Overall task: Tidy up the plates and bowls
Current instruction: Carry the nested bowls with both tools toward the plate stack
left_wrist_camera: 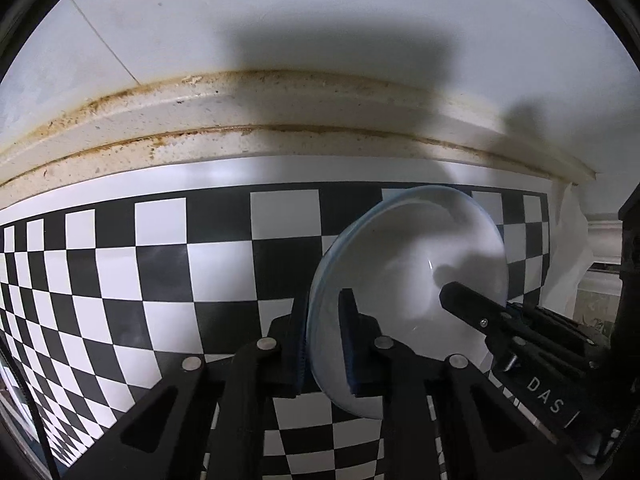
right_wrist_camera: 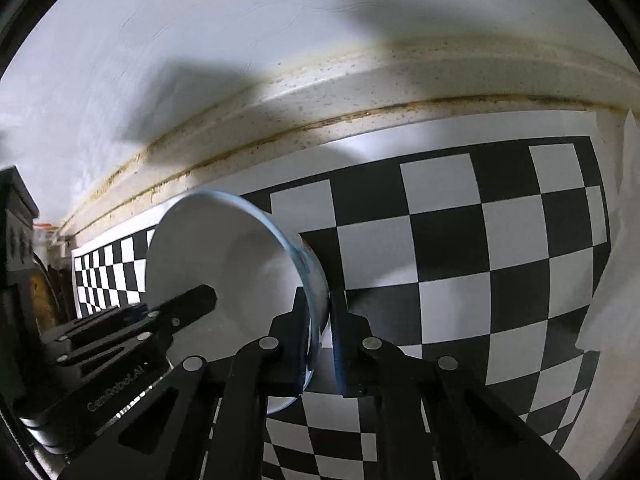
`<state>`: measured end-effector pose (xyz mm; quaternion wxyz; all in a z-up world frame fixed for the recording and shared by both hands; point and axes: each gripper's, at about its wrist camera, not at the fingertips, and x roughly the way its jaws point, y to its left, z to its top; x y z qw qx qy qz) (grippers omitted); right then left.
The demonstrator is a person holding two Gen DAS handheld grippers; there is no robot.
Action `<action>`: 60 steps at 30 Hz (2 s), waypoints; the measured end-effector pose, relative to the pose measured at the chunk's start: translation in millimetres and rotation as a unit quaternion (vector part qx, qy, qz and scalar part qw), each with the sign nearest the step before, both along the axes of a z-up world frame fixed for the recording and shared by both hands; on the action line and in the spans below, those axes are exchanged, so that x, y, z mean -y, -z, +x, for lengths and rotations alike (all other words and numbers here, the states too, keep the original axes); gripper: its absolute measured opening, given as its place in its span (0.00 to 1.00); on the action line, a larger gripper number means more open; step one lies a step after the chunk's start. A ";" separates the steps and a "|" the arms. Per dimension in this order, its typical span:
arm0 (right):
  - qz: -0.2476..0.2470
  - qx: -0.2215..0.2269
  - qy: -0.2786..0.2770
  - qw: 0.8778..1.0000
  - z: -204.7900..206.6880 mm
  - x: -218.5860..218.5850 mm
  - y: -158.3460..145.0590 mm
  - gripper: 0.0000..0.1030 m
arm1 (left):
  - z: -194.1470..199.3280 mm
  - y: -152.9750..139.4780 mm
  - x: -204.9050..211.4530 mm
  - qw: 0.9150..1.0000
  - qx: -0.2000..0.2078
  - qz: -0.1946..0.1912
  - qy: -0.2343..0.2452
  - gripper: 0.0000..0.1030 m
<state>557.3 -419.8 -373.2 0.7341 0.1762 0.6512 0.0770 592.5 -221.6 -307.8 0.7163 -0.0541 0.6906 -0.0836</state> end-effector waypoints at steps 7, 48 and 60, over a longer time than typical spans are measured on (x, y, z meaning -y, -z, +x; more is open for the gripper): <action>0.004 0.014 0.002 1.000 -18.1 4.1 -20.5 0.11 | -21.2 -24.1 6.2 1.000 0.021 -0.002 0.012 0.12; 0.006 0.042 0.052 0.998 -316.7 4.3 -76.3 0.11 | -270.8 -86.0 9.6 0.992 0.046 -0.037 0.108 0.12; -0.002 0.006 0.063 0.998 -341.4 9.9 -37.7 0.11 | -287.9 -48.7 24.3 0.991 0.011 -0.012 0.132 0.12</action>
